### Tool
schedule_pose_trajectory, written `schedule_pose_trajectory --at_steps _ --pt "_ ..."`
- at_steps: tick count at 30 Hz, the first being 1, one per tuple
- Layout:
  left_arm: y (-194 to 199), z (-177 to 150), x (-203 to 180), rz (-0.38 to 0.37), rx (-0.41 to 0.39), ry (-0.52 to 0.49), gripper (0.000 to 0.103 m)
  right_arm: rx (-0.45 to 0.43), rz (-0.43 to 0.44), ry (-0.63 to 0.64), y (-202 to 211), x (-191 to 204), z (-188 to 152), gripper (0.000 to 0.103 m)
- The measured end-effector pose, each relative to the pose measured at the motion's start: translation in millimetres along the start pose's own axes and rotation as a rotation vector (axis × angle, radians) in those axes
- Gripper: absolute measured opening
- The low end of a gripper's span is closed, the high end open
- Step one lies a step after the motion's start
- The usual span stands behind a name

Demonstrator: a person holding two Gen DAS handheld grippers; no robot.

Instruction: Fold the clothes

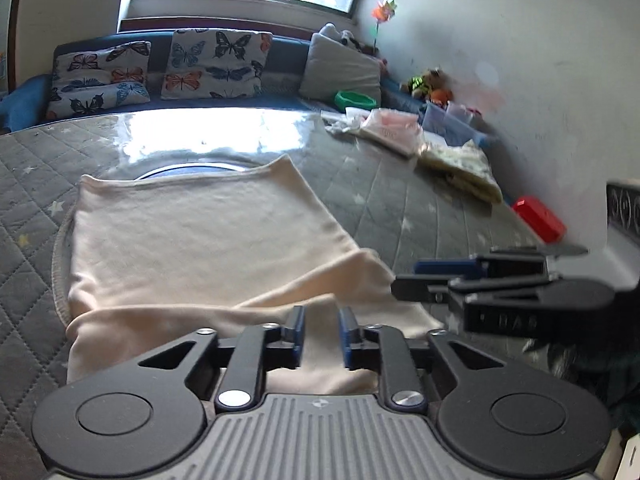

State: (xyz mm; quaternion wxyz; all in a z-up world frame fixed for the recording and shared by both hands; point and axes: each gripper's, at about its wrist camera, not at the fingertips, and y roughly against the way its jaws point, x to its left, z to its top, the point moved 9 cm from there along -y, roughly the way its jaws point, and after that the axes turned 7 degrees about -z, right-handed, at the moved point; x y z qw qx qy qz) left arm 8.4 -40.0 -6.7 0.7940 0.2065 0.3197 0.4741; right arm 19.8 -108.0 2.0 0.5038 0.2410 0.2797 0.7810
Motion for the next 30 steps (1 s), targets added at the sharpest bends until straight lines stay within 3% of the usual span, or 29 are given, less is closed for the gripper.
schedule_pose_trajectory --at_steps 2,11,12,13,14,17,20,30 --pt "9.6 -2.6 12.4 0.037 -0.006 -0.006 0.036 0.013 0.02 0.008 -4.0 7.0 -1.8 0.033" --pt "44.3 -22.5 81.7 0.2 0.017 0.038 0.041 0.088 0.06 0.028 -36.5 34.3 -16.8 0.032" --pt "47.2 -25.0 88.7 0.215 0.022 0.046 0.041 0.096 0.059 0.027 -40.1 35.6 -18.4 0.032" --pt "50.1 -27.5 95.6 0.229 0.026 0.053 0.042 0.098 0.06 0.035 -40.9 37.6 -18.8 0.025" --pt "50.8 -29.7 98.2 0.231 0.032 0.053 0.043 0.098 0.06 0.043 -41.4 39.4 -18.8 0.015" --pt "49.4 -35.6 101.2 0.228 0.053 0.048 0.043 0.073 0.026 0.084 -36.7 41.5 -11.8 0.004" --pt "49.6 -34.7 100.4 0.217 0.057 0.038 0.043 0.027 -0.017 0.123 -29.8 41.1 0.0 0.004" --pt "39.0 -5.6 94.4 0.192 0.003 0.023 0.042 0.004 -0.111 0.195 -34.1 35.2 10.0 0.01"
